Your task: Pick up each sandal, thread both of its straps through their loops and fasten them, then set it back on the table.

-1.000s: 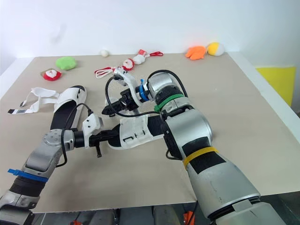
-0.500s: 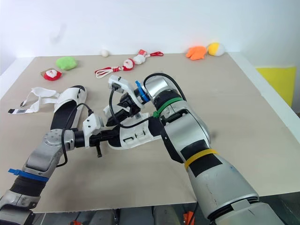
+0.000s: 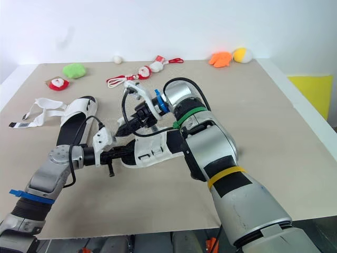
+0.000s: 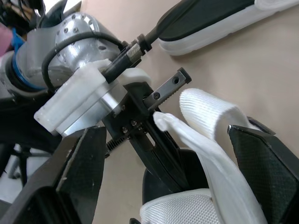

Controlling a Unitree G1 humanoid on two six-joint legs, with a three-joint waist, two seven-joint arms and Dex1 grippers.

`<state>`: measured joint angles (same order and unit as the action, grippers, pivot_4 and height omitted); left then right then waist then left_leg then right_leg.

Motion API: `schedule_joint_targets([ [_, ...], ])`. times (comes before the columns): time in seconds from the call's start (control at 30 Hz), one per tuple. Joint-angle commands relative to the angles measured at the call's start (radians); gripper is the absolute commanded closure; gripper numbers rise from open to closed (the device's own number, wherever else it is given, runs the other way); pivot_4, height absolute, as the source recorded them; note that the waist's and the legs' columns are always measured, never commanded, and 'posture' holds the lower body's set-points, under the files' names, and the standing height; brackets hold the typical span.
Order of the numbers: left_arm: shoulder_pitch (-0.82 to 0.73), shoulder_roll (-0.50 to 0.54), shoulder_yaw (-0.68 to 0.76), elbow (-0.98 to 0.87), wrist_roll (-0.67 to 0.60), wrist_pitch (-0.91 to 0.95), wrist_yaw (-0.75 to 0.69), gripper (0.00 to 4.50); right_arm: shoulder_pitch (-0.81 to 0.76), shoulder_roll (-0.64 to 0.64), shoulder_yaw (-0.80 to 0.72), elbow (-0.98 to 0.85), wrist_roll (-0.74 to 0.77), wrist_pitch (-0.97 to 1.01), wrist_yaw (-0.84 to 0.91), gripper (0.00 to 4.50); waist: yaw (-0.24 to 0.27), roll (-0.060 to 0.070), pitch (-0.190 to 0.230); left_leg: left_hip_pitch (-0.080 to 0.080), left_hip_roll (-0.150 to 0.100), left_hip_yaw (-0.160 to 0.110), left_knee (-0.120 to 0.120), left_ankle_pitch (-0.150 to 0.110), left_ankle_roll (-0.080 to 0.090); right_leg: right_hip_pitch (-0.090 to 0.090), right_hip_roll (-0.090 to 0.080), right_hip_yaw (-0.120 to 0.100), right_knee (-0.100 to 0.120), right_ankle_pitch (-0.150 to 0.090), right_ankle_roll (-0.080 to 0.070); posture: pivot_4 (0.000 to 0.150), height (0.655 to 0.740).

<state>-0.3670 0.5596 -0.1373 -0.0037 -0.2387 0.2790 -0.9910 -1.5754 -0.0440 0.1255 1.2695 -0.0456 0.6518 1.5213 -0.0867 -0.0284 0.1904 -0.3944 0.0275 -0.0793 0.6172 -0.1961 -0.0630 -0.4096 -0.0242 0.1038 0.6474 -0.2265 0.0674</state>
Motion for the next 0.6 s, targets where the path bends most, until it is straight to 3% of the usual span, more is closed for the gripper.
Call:
schedule_joint_targets([
  [0.03,0.021,-0.007,-0.051,0.045,0.037,0.02,-0.002,4.5,-0.078,0.015,-0.06,-0.026,0.066,0.024,-0.003,0.04,0.0,0.0,0.0,0.0,0.0,-0.001,0.0,0.0,0.0,0.0,0.0,-0.001,0.0,0.0,0.0,0.15,0.74],
  [0.23,0.017,-0.006,-0.052,0.049,0.038,0.018,-0.003,4.5,-0.076,0.014,-0.051,-0.027,0.063,0.009,-0.019,1.84,0.001,-0.001,-0.001,0.0,0.0,-0.002,0.001,0.0,0.0,0.001,0.0,-0.002,0.0,0.0,0.0,0.15,0.74],
  [0.4,0.014,-0.007,-0.054,0.055,0.039,0.013,-0.004,4.5,-0.042,0.011,-0.013,-0.042,0.029,-0.072,-0.042,3.84,0.001,-0.001,-0.001,0.0,0.0,-0.002,0.001,0.0,0.0,0.001,0.0,-0.002,0.0,0.0,0.0,0.15,0.74],
  [0.43,0.013,-0.008,-0.055,0.056,0.04,0.012,-0.004,4.5,-0.036,0.01,-0.01,-0.045,0.029,-0.086,-0.043,4.42,0.001,-0.001,-0.001,0.0,0.0,-0.002,0.001,0.0,0.0,0.001,0.0,-0.002,0.0,0.0,0.0,0.15,0.74],
  [0.6,0.01,-0.01,-0.057,0.061,0.041,0.007,-0.004,4.5,-0.029,-0.002,-0.006,-0.056,0.037,-0.098,-0.006,4.47,0.001,-0.001,-0.001,0.0,0.0,-0.003,0.001,0.0,0.0,0.001,0.0,-0.002,0.0,0.0,0.0,0.15,0.74],
])
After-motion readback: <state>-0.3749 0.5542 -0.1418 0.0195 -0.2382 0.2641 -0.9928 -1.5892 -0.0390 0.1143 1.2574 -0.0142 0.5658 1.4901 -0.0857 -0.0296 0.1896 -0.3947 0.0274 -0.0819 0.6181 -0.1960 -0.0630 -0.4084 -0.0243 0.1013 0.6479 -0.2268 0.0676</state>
